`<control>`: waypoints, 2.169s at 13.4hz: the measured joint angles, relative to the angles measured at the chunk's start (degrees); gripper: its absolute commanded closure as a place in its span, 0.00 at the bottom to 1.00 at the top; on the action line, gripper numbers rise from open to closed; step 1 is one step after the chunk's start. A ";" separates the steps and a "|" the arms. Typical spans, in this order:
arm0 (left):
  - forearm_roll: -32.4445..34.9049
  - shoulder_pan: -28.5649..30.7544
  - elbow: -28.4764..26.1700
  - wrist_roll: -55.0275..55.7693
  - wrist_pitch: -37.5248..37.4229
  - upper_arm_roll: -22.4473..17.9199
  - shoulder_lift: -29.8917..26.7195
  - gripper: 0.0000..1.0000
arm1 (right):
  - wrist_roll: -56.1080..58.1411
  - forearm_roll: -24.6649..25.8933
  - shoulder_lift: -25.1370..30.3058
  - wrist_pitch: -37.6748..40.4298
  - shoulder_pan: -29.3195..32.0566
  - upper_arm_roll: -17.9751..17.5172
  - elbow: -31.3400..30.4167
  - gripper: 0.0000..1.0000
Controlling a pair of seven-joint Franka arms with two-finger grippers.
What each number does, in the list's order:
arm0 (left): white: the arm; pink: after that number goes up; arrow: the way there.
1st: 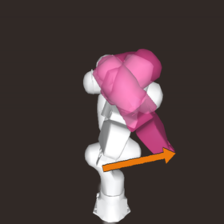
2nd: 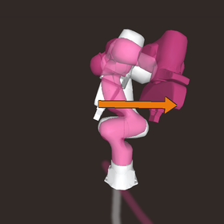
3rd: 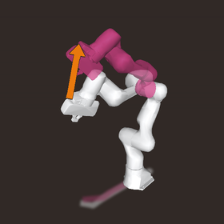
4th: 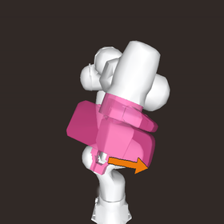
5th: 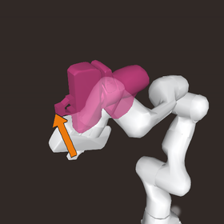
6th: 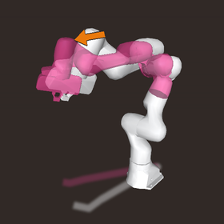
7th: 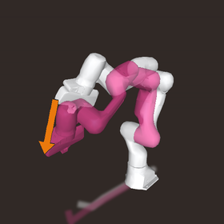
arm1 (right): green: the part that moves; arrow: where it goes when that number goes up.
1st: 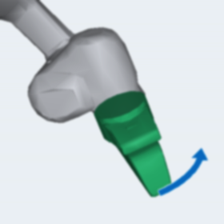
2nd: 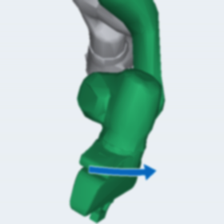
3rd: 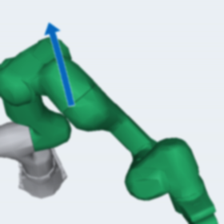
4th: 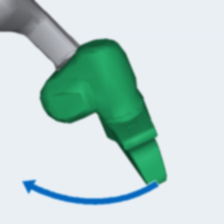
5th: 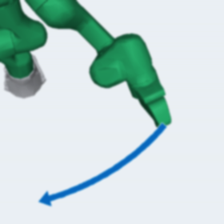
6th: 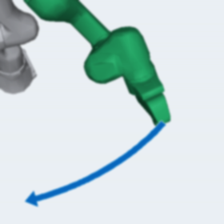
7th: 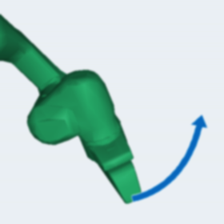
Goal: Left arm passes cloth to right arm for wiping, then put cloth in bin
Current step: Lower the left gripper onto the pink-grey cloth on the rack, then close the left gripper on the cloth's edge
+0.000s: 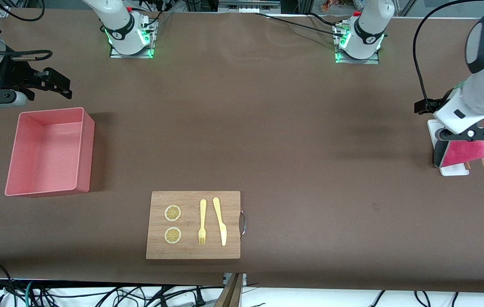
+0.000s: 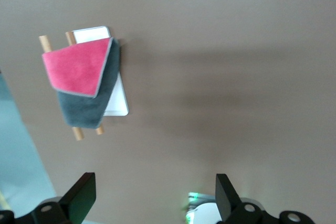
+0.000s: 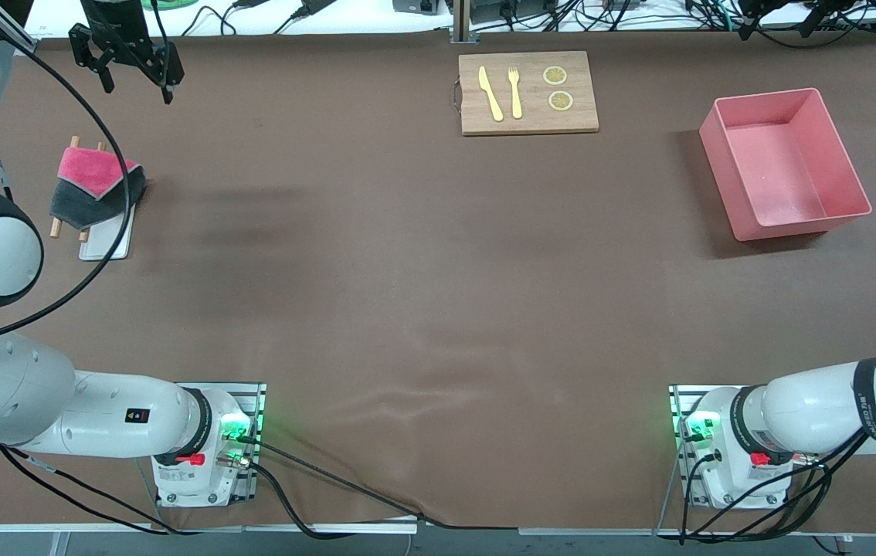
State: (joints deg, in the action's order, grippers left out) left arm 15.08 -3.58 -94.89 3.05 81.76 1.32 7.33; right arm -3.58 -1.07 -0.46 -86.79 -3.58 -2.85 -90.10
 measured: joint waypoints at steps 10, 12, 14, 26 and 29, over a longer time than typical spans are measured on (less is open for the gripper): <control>26.20 2.78 -20.83 0.31 16.82 1.03 3.29 0.00 | 0.00 0.00 -0.06 -0.02 0.06 0.15 0.00 0.00; 30.41 7.06 -26.43 0.84 25.21 0.92 3.46 0.00 | 0.00 0.00 -0.08 -0.02 0.08 0.16 0.00 0.00; 36.43 9.92 -30.73 3.44 30.28 0.85 3.93 0.00 | 0.00 0.00 -0.08 -0.02 0.08 0.16 0.00 0.00; 54.38 15.85 -33.37 16.22 37.91 0.91 11.39 0.14 | 0.00 0.00 -0.09 -0.02 0.11 0.17 0.00 0.00; 54.42 15.85 -33.37 16.42 37.90 0.91 11.45 0.15 | 0.00 0.00 -0.09 -0.04 0.10 0.16 0.00 0.00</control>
State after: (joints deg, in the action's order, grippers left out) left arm 69.50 12.27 -128.26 19.47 119.67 2.23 18.78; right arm -3.58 -1.07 -0.55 -86.83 -3.47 -2.68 -90.09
